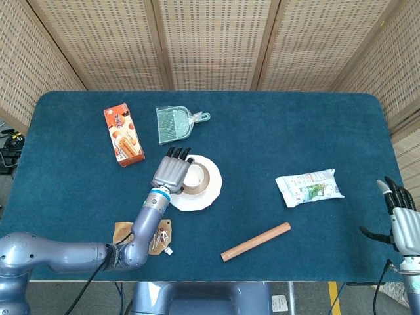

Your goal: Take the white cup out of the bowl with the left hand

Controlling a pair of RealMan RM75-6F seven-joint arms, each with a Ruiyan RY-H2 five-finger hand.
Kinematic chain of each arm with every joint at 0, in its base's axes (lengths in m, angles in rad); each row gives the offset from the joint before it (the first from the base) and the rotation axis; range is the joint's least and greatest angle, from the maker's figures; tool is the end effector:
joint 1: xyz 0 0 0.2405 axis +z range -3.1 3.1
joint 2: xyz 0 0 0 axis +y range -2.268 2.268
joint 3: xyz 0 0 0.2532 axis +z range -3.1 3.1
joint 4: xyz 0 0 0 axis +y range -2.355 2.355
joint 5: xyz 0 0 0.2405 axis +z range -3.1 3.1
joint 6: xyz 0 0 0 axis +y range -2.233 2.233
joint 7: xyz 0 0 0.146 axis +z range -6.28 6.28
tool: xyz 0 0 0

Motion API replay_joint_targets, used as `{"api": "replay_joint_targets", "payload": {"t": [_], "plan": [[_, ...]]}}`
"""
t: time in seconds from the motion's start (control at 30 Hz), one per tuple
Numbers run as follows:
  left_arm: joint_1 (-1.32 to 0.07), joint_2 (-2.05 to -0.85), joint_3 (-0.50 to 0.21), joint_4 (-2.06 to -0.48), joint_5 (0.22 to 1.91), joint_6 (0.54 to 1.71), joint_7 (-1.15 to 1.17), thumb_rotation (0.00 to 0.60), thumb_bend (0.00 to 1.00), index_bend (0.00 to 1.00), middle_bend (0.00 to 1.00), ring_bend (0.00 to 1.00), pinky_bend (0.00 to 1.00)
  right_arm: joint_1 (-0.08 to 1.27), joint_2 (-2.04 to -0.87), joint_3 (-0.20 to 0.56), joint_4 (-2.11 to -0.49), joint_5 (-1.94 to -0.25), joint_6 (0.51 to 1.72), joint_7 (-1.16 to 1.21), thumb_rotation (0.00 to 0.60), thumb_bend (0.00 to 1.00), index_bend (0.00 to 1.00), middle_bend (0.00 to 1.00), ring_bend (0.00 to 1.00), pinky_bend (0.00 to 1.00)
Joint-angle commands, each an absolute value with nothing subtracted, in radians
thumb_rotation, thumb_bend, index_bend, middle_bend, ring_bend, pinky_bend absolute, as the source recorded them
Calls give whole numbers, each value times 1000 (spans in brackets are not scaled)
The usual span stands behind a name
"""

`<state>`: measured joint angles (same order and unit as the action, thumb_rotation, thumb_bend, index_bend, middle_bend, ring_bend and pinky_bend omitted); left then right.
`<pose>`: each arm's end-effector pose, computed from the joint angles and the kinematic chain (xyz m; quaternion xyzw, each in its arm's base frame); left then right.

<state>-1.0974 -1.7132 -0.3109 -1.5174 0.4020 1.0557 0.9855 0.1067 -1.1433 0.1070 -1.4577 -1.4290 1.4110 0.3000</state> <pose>-0.0313 0.3700 -0.0875 -0.7676 -0.3599 -0.2562 0.4644 -0.3565 -0.2088 0.1451 0.5314 -0.4496 0.4347 0.5715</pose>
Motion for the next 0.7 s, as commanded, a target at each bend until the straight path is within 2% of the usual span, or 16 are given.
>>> {"api": "replay_joint_targets", "payload": {"t": [0.03, 0.13, 0.23, 0.5, 0.7], "plan": [[-1115, -1738, -307, -1488, 392, 1033, 963, 600, 282, 280, 0, 0, 0, 106, -1143, 108, -1455, -1424, 1408, 301, 600, 128, 0, 0, 0, 0], [-1113, -1744, -300, -1482, 420, 1040, 935, 600, 373, 372, 0, 0, 0, 107, -1144, 106, -1455, -1426, 1406, 300, 600, 128, 0, 0, 0, 0], [-1108, -1734, -297, -1495, 437, 1043, 913, 600, 399, 405, 0, 0, 0, 106, -1145, 104, -1458, -1432, 1408, 296, 600, 128, 0, 0, 0, 0], [-1064, -1644, -301, -1612, 526, 1080, 822, 600, 399, 408, 0, 0, 0, 104, -1147, 102, -1465, -1437, 1414, 280, 600, 128, 0, 0, 0, 0], [-993, -1536, -264, -1725, 628, 1127, 753, 600, 397, 406, 0, 0, 0, 103, -1146, 105, -1464, -1430, 1415, 275, 600, 128, 0, 0, 0, 0]]}}
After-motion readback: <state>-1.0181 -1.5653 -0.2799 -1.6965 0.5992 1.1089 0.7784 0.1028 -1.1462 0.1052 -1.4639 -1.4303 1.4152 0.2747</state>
